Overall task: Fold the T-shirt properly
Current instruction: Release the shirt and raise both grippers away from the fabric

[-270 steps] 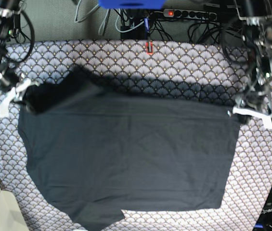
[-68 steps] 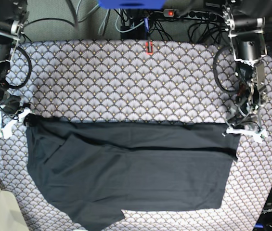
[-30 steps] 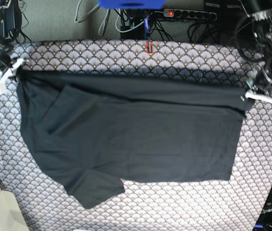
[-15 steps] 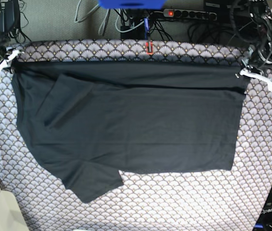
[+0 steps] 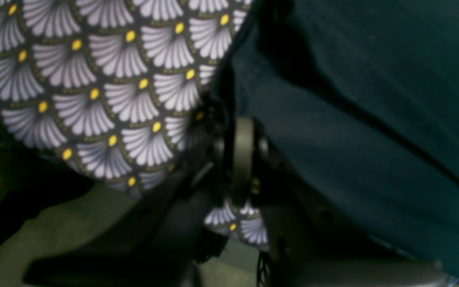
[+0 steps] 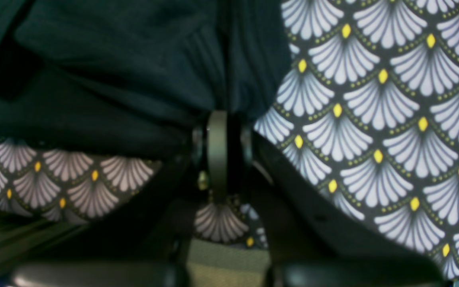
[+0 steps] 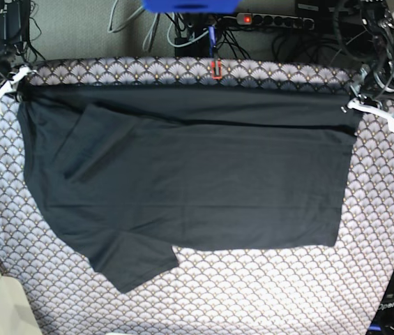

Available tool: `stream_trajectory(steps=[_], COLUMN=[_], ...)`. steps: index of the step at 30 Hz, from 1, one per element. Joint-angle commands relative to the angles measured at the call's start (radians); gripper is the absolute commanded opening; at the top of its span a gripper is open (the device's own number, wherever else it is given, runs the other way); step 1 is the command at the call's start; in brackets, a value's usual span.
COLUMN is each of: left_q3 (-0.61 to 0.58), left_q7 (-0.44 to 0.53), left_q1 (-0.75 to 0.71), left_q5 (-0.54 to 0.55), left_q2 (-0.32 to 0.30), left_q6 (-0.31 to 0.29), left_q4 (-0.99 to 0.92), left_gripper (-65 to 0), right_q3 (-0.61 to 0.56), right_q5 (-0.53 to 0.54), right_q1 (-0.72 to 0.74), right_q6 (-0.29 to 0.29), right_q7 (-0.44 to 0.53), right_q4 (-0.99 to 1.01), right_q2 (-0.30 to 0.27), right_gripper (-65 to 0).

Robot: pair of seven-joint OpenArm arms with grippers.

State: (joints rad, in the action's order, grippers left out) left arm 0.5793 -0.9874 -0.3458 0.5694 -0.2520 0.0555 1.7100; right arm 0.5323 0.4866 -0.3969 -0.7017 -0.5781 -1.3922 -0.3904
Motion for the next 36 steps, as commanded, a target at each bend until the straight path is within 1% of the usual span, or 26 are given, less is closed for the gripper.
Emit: stream_trajectory(steps=[1,3,4,7,10,11,16,19,23,24,26,28,33,36], left_q3=[0.009,0.009,0.009,0.005,0.003,0.003,0.003,0.006,0.008,0.008,0.009,0.009,0.009,0.009], left_q7=[0.022,0.022,0.022,0.022,0.022,0.022,0.022,0.022,0.022,0.022,0.022,0.023,0.023,0.023], left_q1=[0.000,0.000,0.000,0.000,0.000,0.000,0.000,0.000,0.000,0.000,0.000,0.001,0.004,0.004], left_q5=[-0.012,-0.012,-0.012,-0.012,-0.007,-0.005,-0.004,0.001,0.001,0.001,0.001,0.001,0.001,0.001], left_q2=[-0.019,-0.019,-0.019,-0.019,-0.019,-0.019,-0.019,-0.019,-0.017,-0.017,-0.017,-0.017,-0.017,-0.017], left_q6=[0.002,0.002,0.002,0.002,0.000,0.000,0.000,0.000,0.000,0.000,0.000,0.000,0.000,0.000], left_q4=[0.014,0.014,0.014,0.015,0.015,0.017,0.022,0.026,0.028,0.028,0.029,0.045,0.054,0.049], left_gripper=[-65.0,-64.1,-61.6,-50.1,-42.2,-41.2,-40.2,-37.0,-28.9,-27.6,-27.4,-27.4,-27.3,-27.1], right_q3=[0.005,0.005,0.005,0.007,0.010,0.016,0.084,0.139,0.211,0.222,0.237,0.240,0.203,0.200], right_q5=[-0.025,-0.025,-0.025,-0.019,-0.019,-0.019,-0.022,-0.025,-0.025,-0.025,-0.025,-0.024,-0.024,-0.024], right_q1=[-0.007,-0.007,-0.007,-0.007,-0.006,-0.006,0.005,0.023,0.023,0.023,0.025,0.025,0.025,0.026], right_q6=[0.004,0.004,0.004,0.004,0.004,0.004,0.004,0.004,0.004,0.004,0.004,0.004,0.004,0.004], right_q7=[-0.038,-0.041,-0.043,-0.044,-0.046,-0.050,-0.145,-0.173,-0.176,-0.176,-0.176,-0.176,-0.176,-0.174], right_q4=[0.000,0.000,0.000,0.000,0.000,0.000,0.000,0.001,0.001,0.001,-0.003,-0.006,-0.006,-0.006], right_q2=[-0.011,-0.011,-0.011,-0.011,-0.011,-0.011,-0.011,-0.011,-0.011,-0.011,-0.011,-0.011,0.000,0.003], right_gripper=[-64.6,-63.3,-61.6,-54.4,-50.1,-49.1,-46.2,-43.1,-34.9,-32.7,-29.7,-28.5,-28.5,-28.5])
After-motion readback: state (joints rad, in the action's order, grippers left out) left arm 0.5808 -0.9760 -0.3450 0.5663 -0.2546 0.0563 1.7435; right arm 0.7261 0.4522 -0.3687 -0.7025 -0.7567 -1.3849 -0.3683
